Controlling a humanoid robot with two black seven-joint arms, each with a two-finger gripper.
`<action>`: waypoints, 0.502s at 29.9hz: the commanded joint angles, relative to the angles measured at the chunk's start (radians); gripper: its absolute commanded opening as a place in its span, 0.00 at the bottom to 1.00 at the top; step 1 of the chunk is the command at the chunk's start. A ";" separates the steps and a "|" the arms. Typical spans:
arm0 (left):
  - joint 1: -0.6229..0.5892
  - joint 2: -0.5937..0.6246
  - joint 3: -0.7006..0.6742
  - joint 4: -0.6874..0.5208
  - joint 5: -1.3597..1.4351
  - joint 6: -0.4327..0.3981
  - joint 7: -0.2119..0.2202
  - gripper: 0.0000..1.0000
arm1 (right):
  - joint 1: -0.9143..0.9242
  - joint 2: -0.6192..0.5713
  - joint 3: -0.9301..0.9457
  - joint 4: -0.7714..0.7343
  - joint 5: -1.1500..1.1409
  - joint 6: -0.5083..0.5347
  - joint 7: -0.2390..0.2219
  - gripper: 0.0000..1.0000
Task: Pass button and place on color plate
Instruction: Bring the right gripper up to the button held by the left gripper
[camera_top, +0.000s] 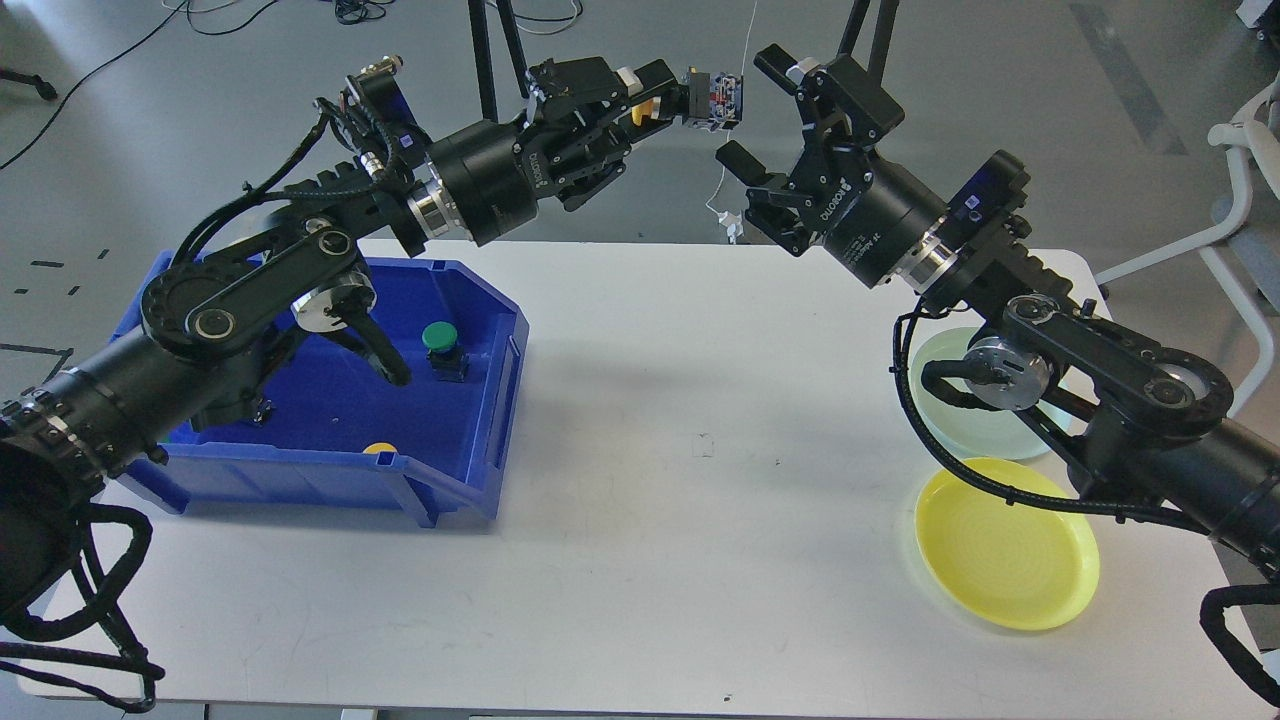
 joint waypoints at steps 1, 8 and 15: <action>0.000 0.000 0.000 0.001 0.000 0.000 0.000 0.07 | 0.020 0.029 -0.007 -0.022 0.000 0.000 0.000 0.98; 0.000 0.003 0.000 0.001 -0.002 0.000 0.000 0.07 | 0.056 0.056 -0.011 -0.056 0.003 -0.005 0.000 0.95; 0.000 0.003 -0.002 0.003 -0.003 0.000 0.000 0.07 | 0.060 0.069 -0.023 -0.054 0.005 -0.028 0.000 0.88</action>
